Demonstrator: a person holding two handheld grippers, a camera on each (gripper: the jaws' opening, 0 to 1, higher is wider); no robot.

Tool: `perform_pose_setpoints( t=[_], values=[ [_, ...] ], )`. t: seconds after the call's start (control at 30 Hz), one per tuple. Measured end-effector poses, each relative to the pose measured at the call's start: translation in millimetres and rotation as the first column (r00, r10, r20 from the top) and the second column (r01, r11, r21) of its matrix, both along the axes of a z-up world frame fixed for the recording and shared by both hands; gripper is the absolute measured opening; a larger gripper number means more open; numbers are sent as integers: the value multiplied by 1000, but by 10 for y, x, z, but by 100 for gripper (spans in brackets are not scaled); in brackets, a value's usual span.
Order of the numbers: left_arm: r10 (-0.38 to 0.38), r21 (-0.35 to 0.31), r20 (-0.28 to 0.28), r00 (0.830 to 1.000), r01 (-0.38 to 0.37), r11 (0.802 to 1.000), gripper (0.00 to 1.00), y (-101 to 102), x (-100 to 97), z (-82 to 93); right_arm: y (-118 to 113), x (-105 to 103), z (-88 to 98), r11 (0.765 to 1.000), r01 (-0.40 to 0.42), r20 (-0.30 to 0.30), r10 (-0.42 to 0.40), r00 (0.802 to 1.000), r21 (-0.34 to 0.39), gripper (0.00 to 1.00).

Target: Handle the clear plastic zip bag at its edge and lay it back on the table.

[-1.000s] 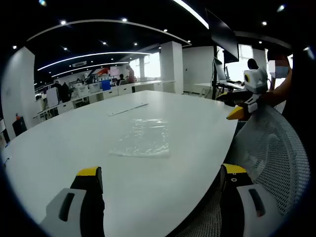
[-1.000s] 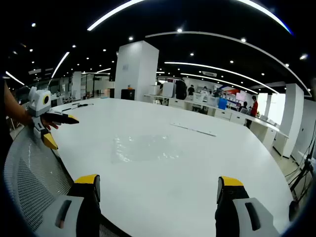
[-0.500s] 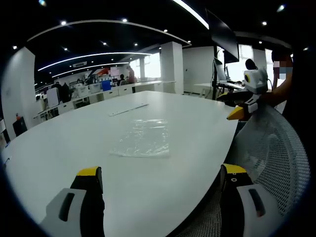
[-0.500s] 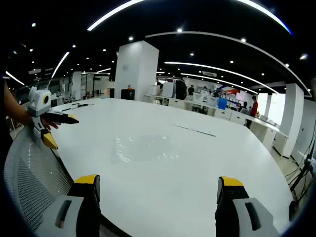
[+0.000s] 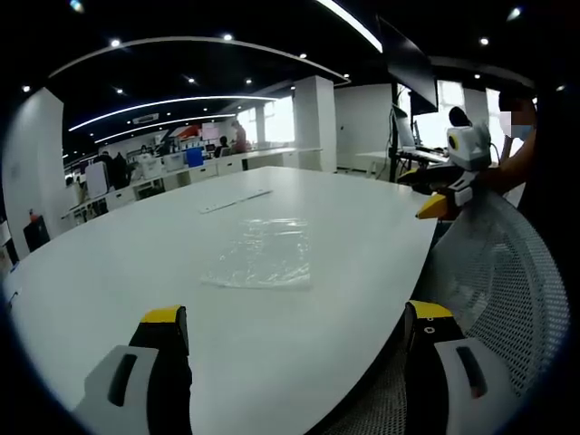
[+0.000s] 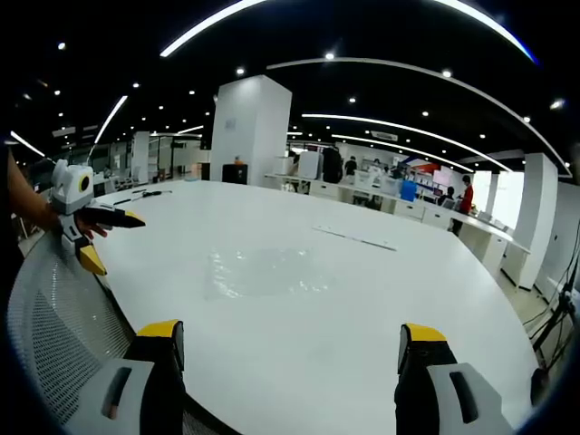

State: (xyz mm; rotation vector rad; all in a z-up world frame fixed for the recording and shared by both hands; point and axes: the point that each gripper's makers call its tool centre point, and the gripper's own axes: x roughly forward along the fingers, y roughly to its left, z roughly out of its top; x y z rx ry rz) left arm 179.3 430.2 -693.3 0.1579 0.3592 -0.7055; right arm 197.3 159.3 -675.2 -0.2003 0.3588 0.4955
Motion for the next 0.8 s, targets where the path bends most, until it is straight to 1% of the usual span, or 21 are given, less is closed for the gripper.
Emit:
perform_pose_setpoints(
  t=[0.47, 0.67, 0.8],
  values=[
    [-11, 5, -9, 1000, 11, 1000, 99, -81, -37, 57, 9, -4, 15, 1000, 2, 2, -2, 1000, 0, 99],
    [-11, 1, -11, 1000, 11, 1000, 99, -62, -29, 48, 1, 3, 22, 1000, 6, 6, -6, 1000, 3, 99],
    [-3, 0, -9, 1000, 3, 1000, 99, -109, -42, 109, -4, 4, 17, 1000, 7, 5, -7, 1000, 3, 98]
  ],
)
